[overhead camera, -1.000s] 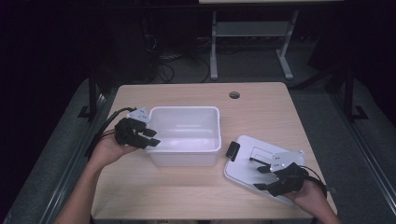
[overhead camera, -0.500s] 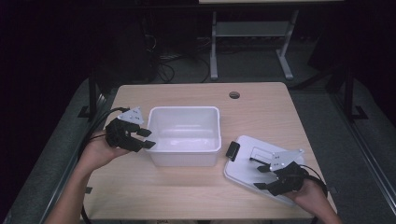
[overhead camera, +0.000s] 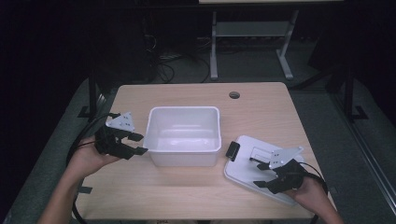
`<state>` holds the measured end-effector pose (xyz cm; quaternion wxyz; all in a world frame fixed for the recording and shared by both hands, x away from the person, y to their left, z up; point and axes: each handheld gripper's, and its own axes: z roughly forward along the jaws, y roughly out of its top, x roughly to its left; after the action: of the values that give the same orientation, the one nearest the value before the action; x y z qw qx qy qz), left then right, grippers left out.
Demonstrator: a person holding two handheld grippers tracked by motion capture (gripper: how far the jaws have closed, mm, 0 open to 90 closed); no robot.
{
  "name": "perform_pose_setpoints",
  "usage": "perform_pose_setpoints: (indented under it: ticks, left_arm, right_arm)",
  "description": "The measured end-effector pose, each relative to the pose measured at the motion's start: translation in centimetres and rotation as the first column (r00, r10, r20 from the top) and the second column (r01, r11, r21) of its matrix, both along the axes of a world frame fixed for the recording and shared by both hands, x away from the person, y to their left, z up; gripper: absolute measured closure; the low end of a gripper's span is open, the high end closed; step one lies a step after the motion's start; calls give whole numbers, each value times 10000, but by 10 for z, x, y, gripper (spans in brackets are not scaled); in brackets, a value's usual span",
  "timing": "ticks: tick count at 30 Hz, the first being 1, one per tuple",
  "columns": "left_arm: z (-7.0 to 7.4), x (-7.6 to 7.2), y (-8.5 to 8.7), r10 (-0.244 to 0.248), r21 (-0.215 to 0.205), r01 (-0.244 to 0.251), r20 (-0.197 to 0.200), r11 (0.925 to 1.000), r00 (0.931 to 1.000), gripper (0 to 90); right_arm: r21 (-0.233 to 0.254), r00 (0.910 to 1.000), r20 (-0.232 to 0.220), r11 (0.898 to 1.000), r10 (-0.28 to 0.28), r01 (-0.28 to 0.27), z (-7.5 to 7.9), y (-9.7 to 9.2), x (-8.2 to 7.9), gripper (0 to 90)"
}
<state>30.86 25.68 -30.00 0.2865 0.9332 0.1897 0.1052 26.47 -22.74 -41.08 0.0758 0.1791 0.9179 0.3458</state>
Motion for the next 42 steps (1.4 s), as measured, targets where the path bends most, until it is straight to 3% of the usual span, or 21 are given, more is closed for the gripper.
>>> perform_pose_setpoints:
  ticks: [13,24,37,42]
  left_arm:
    - [-12,-15,20,362,-264,-363,-61,9990,9993,467]
    - [-15,-30,36,542,-397,-536,154,9978,9984,457]
    - [-31,-41,43,668,-400,-666,47,9970,9978,425]
    - [-37,-43,45,709,-451,-706,51,9965,9975,425]
  right_arm:
    - [-89,9999,157,10000,-37,39,9,3,3,402]
    - [-228,9992,324,9994,-253,260,18,0,10,403]
    - [-420,9976,145,9968,-681,687,14,-10,21,408]
    - [-569,9964,28,9947,-851,851,11,-13,26,457]
